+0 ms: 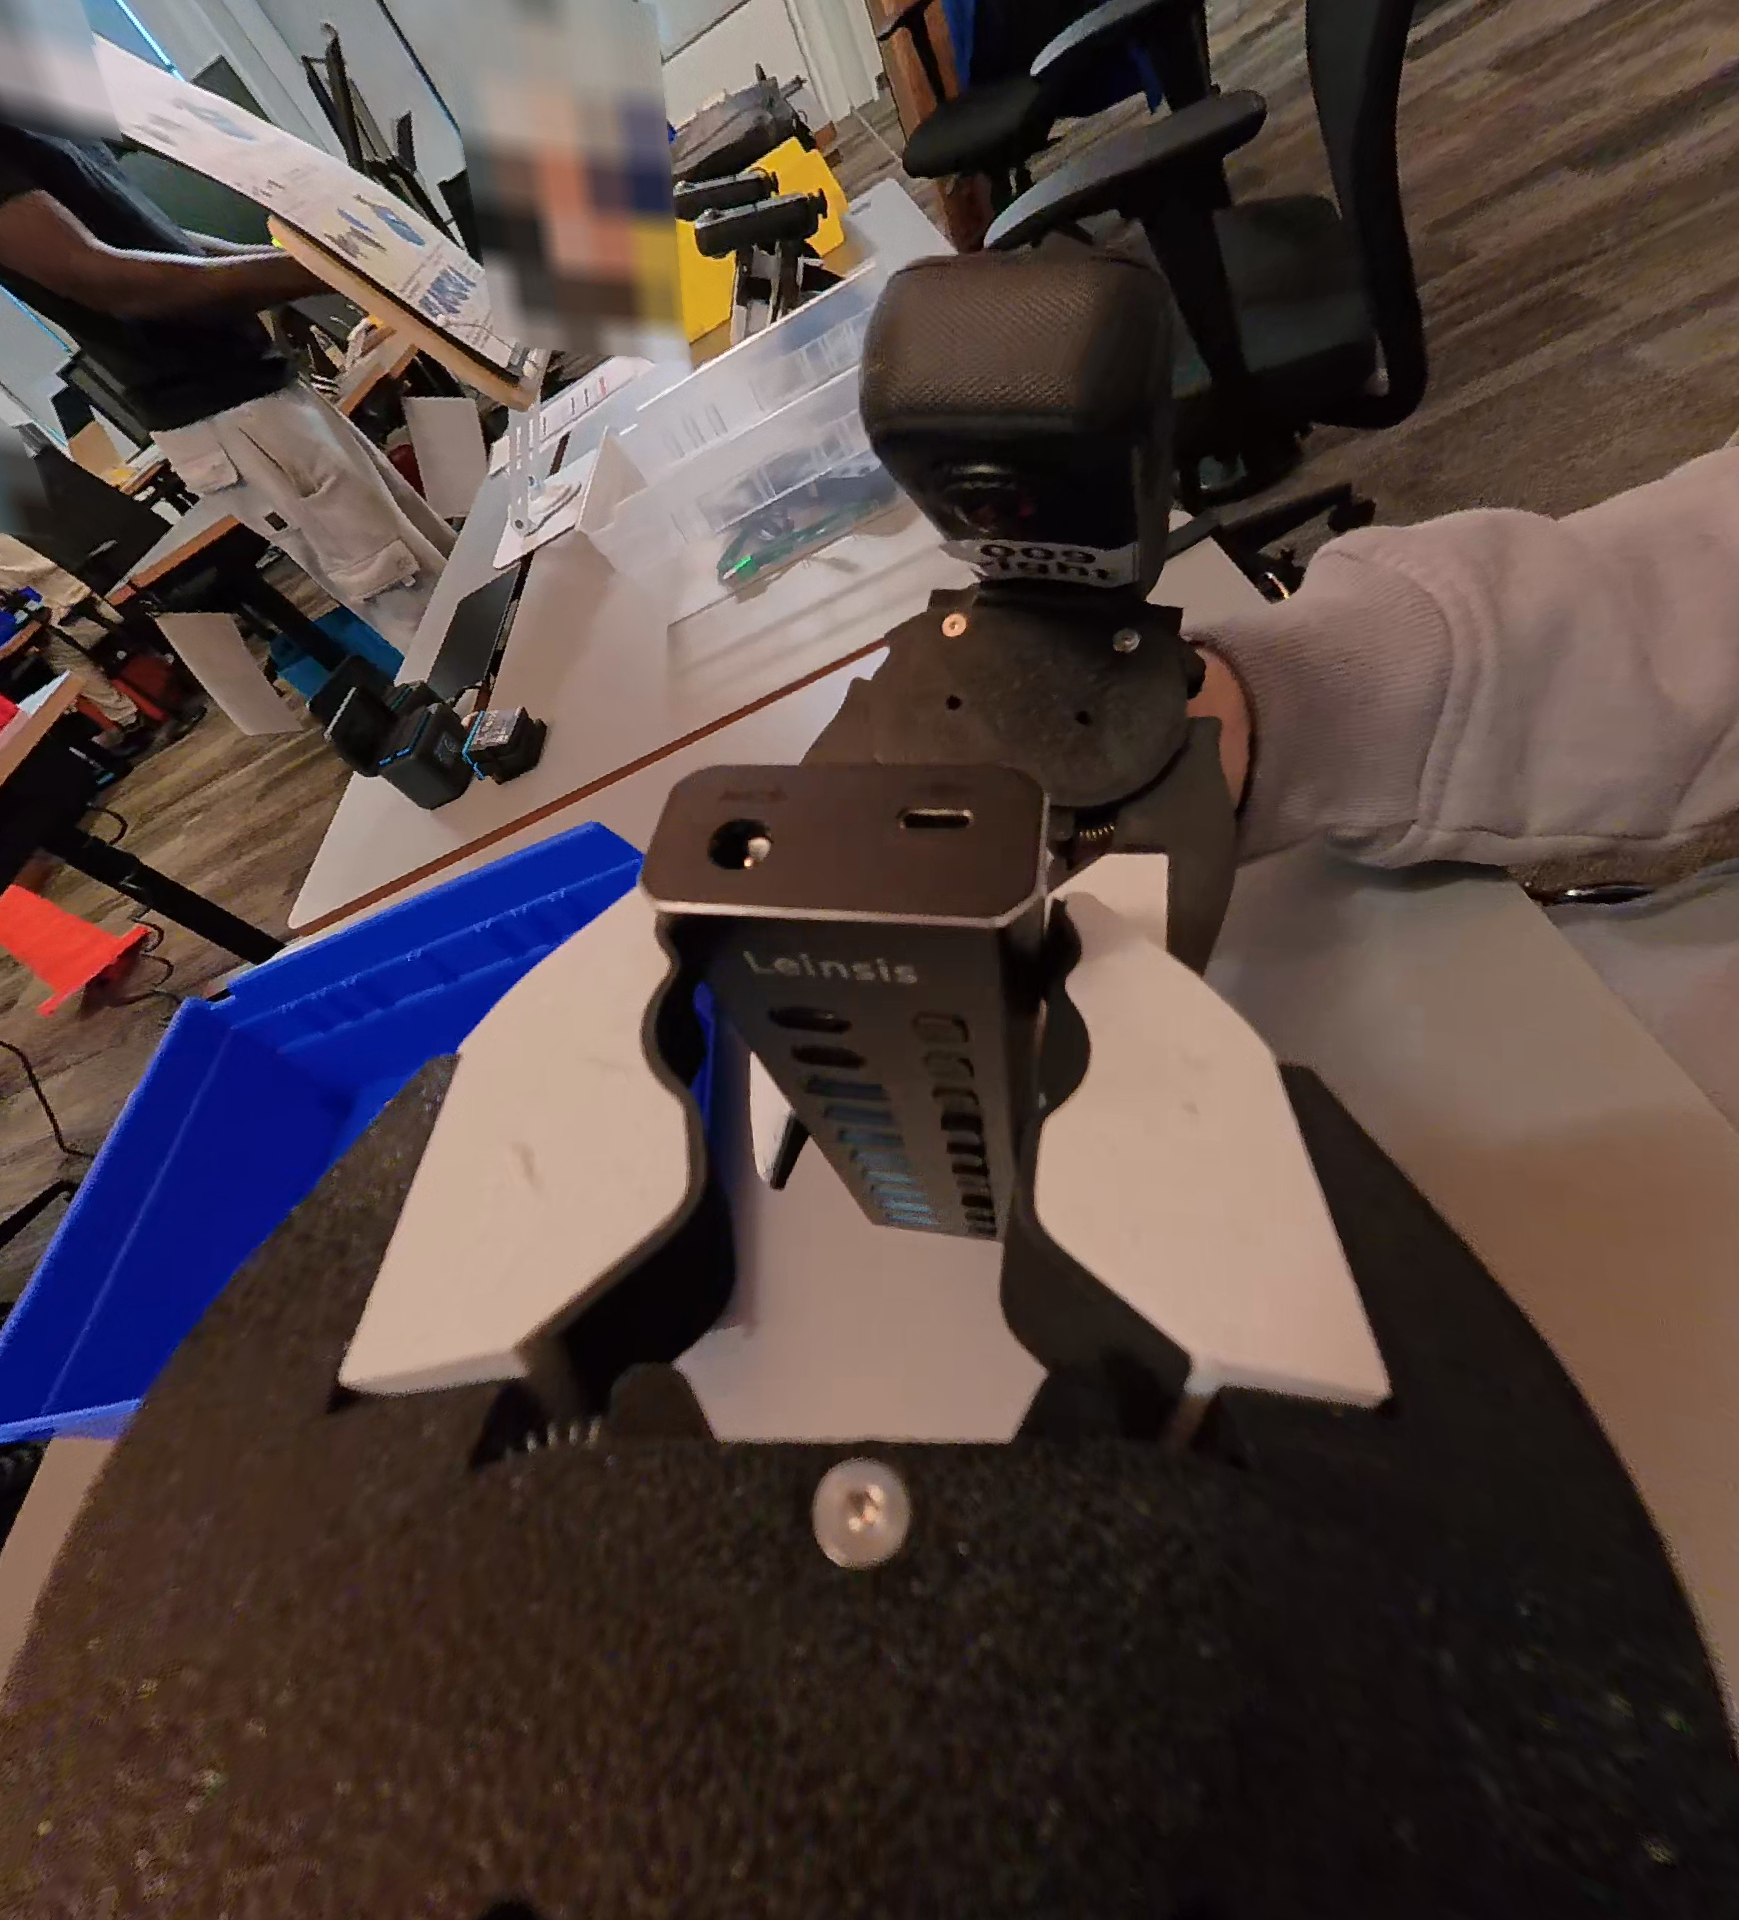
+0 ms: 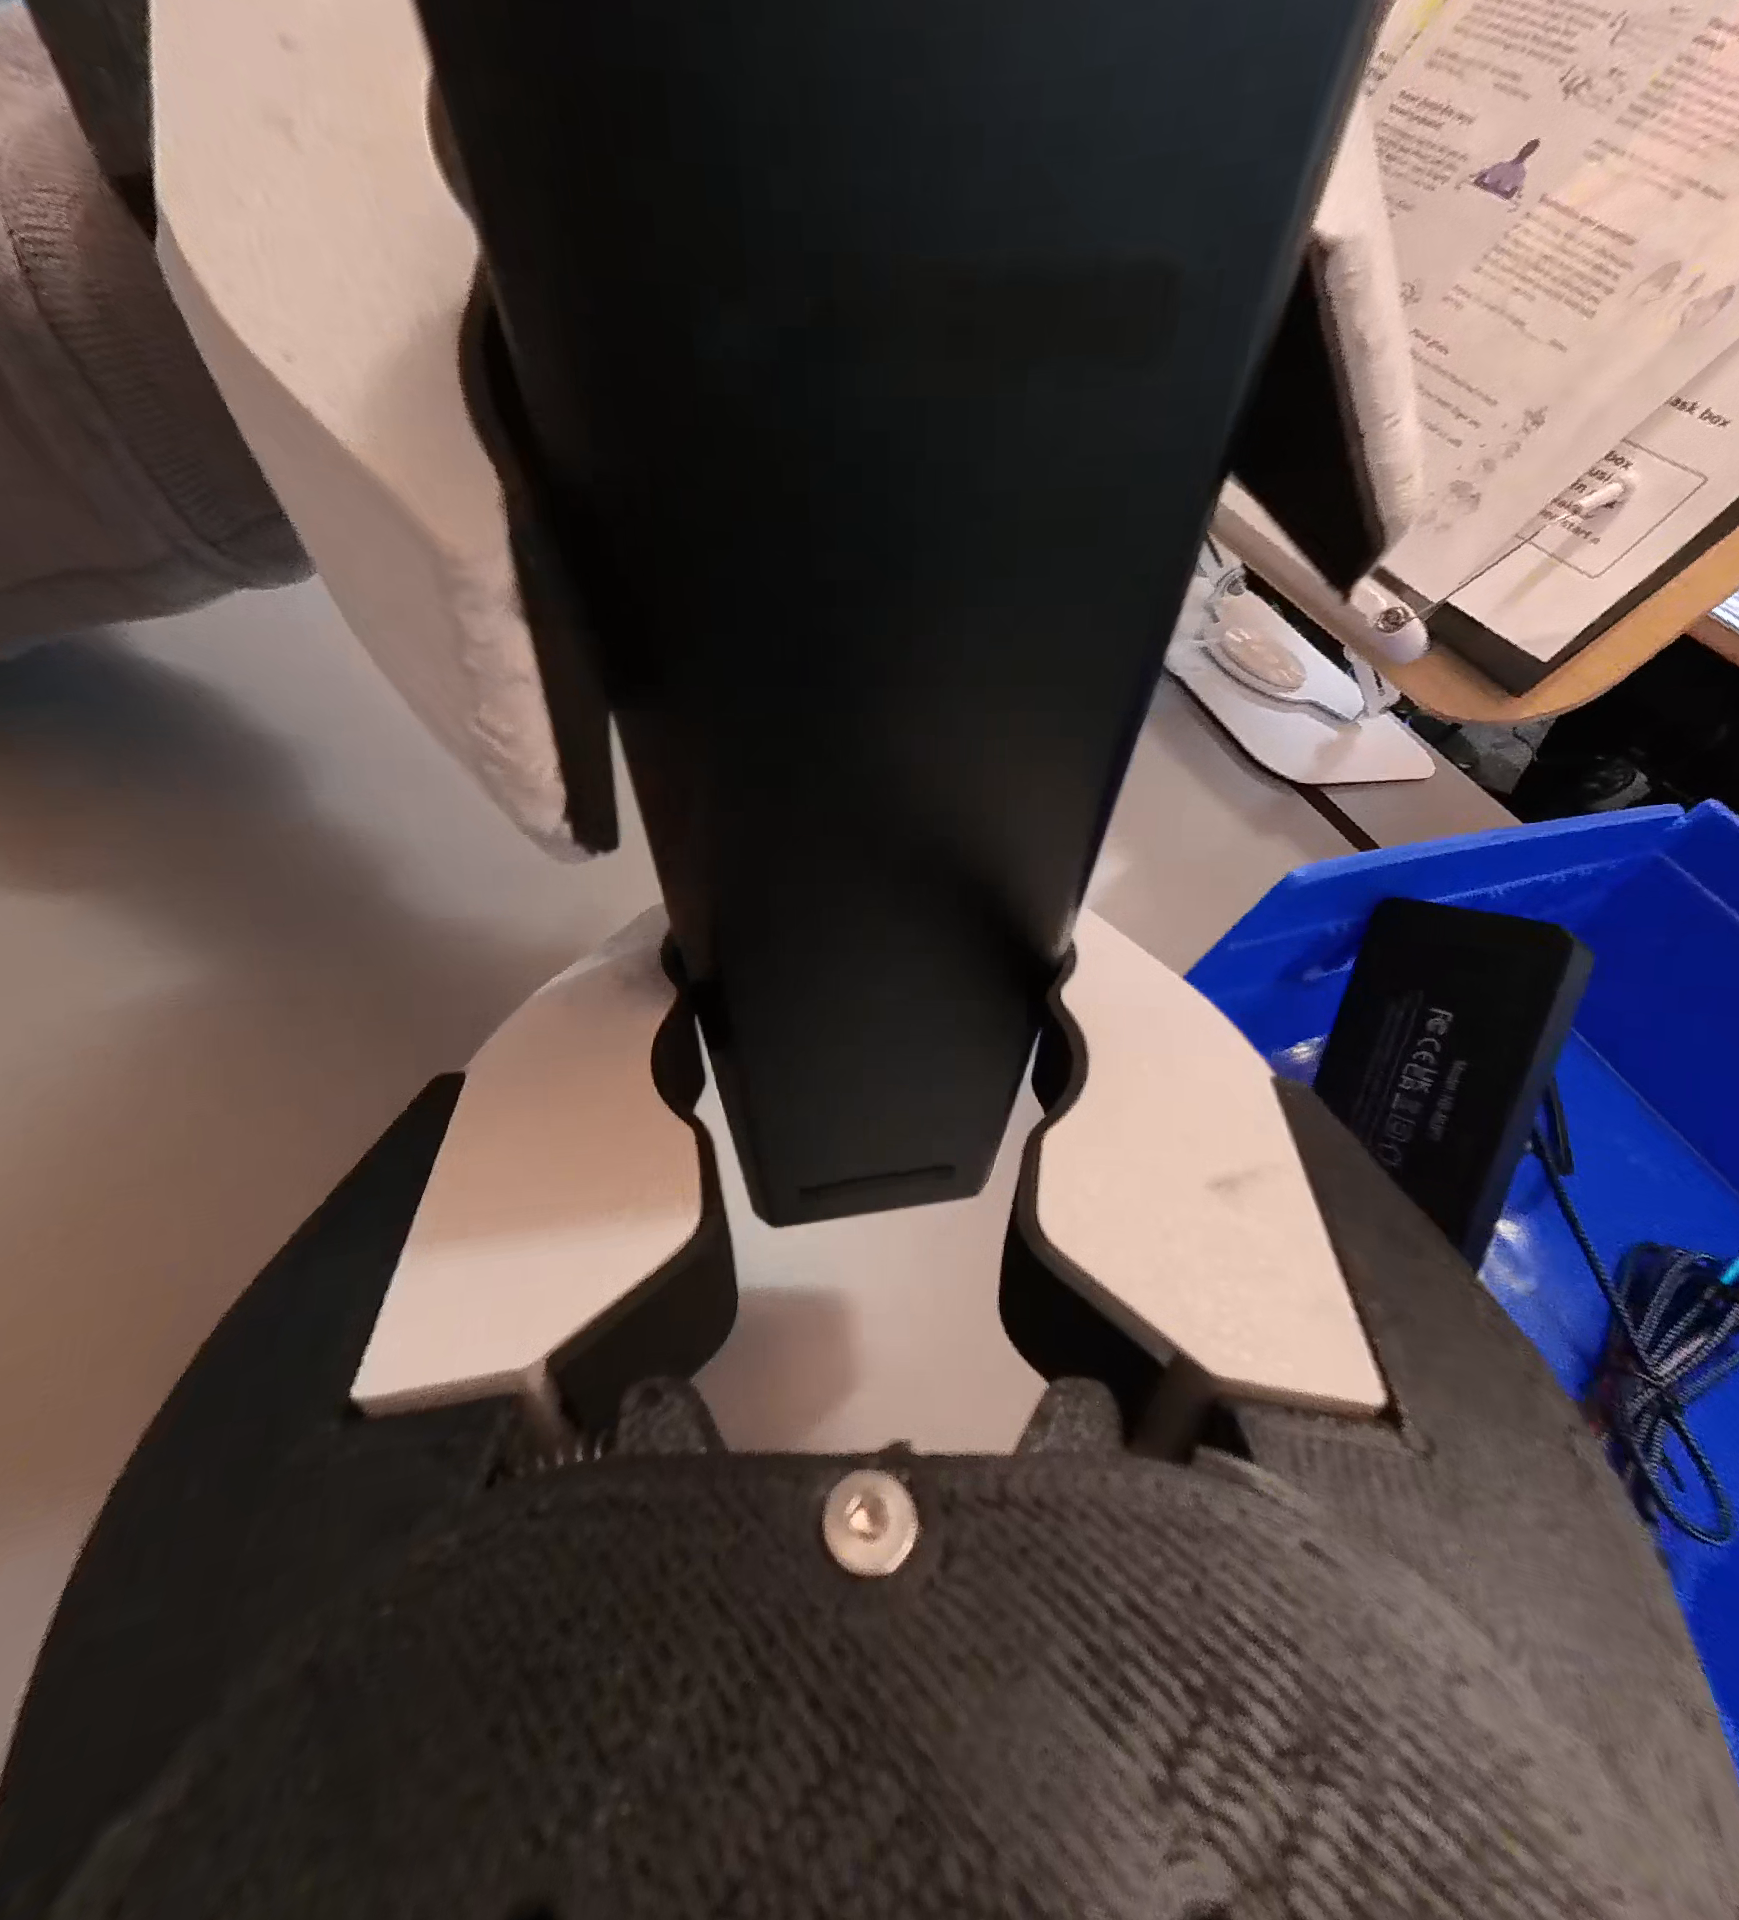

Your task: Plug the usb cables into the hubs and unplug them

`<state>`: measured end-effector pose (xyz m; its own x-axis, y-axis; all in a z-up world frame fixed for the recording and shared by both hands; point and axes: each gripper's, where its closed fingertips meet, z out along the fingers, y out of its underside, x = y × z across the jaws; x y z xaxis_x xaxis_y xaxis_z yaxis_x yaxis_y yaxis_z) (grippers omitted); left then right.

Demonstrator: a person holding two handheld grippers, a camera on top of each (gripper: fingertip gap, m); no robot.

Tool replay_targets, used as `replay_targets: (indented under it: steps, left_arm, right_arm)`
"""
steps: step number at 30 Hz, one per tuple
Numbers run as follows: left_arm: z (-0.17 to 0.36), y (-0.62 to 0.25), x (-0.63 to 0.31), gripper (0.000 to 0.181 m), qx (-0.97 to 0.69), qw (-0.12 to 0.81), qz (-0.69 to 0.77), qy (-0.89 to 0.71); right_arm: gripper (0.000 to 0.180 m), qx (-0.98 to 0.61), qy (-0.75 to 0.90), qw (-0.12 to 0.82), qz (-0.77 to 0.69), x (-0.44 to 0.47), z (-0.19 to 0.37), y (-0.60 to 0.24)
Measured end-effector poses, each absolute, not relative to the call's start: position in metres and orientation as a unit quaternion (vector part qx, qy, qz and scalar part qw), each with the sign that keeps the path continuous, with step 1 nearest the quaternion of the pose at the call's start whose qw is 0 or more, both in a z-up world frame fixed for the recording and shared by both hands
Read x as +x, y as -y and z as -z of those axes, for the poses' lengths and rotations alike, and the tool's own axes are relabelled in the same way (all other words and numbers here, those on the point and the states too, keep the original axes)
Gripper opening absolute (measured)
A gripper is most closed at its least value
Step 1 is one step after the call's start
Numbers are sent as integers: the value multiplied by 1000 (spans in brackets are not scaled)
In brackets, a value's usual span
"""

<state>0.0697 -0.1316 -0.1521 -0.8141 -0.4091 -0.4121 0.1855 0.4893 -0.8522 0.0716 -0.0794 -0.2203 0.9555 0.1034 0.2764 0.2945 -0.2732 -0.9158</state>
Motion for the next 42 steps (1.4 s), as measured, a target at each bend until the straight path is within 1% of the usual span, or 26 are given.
replay_targets:
  steps: [4, 10, 14, 18, 21, 25, 27, 29, 31, 34, 36, 37, 42]
  left_arm:
    - [152, 132, 69, 63, -73, 297, 494, -814]
    - [150, 132, 70, 63, -77, 295, 500, -811]
    - [153, 134, 70, 63, -75, 289, 501, -812]
    - [153, 134, 69, 63, -69, 286, 502, -813]
    - [153, 135, 67, 63, -64, 278, 509, -812]
    - [151, 133, 68, 63, -66, 278, 518, -806]
    - [153, 132, 68, 63, -63, 277, 517, -808]
    - [155, 133, 64, 63, -46, 273, 512, -813]
    - [156, 134, 61, 63, -31, 274, 509, -815]
    - [155, 136, 56, 63, -3, 276, 514, -812]
    - [151, 140, 51, 63, 8, 272, 525, -806]
    - [150, 142, 48, 63, 14, 266, 531, -804]
    - [155, 137, 53, 63, -4, 267, 516, -814]
  right_arm:
    - [64, -774, 113, 621, 52, 67, 215, 75]
    - [75, -737, 110, 666, 35, 59, 198, 73]
    - [81, -734, 99, 672, 21, 57, 196, 70]
    - [78, -733, 86, 675, 3, 56, 197, 68]
    - [72, -731, 86, 677, -3, 56, 197, 69]
    - [80, -727, 79, 682, -12, 55, 193, 68]
    - [81, -731, 86, 677, -3, 54, 196, 67]
    - [69, -733, 91, 674, 10, 55, 198, 66]
    - [69, -731, 101, 675, 7, 53, 199, 66]
    - [78, -735, 106, 669, -13, 47, 202, 65]
    - [83, -739, 110, 665, 0, 46, 203, 63]
    - [77, -740, 121, 662, 1, 43, 205, 62]
    - [75, -752, 107, 651, 21, 53, 210, 62]
